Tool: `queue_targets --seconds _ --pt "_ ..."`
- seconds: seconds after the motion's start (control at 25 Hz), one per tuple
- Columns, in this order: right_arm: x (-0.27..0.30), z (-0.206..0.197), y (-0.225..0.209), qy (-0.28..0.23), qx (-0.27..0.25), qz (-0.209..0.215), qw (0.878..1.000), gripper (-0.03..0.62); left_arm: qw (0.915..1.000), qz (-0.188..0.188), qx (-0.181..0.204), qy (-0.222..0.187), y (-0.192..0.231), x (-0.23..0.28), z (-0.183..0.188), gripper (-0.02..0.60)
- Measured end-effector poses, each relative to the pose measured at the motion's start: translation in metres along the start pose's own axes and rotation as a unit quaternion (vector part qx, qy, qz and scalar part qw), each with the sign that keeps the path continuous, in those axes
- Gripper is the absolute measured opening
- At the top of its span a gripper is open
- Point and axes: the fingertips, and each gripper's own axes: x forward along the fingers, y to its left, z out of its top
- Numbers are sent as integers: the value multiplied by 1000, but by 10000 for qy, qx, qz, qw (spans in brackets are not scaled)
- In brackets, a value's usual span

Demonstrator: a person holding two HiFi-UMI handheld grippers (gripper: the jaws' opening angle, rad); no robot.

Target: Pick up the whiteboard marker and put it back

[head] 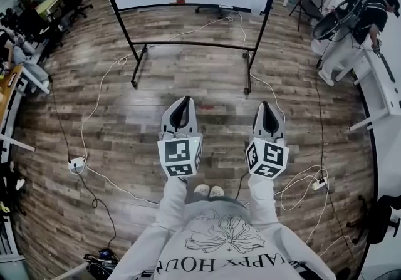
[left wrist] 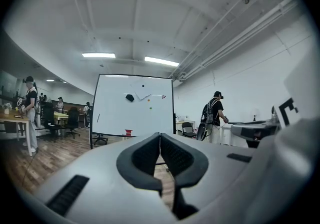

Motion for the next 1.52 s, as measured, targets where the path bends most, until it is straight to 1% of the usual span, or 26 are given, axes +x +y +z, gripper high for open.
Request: queue_targets --seconds 0.24,0.4,0.56,0.72,0.88,1.08,1.12,1.2,1.4,1.52 --pt "5 -12 -9 106 -75 184 9997 8 9998 56 -78 146 -14 6 -17 8" --pt "10 -17 -17 162 -75 258 9995 7 9997 47 -134 181 -23 15 -22 8" --pt "27 -20 -22 180 -80 288 9994 7 9998 -50 -107 175 -27 35 -22 8" --pt "56 -23 -26 204 -83 257 9994 6 9999 9 -78 152 -18 65 -22 8" --pt "103 -23 -30 197 -130 158 9996 8 9999 -29 -116 115 -2 112 -21 8" --pt "179 -13 -29 88 -151 75 9998 6 9999 -99 -141 14 28 185 -11 11" --pt "194 -10 -28 65 -169 64 9998 6 9998 -124 -147 -2 35 200 -7 18" --pt "225 -4 -25 36 -175 32 9998 6 9997 -202 -165 -5 48 229 -2 66" --pt "292 5 -21 -9 -127 -65 9999 6 9993 -346 -126 -1 75 296 6 66" --pt "323 8 -22 -6 -181 -111 9998 6 9991 -422 -80 47 83 331 9 71"
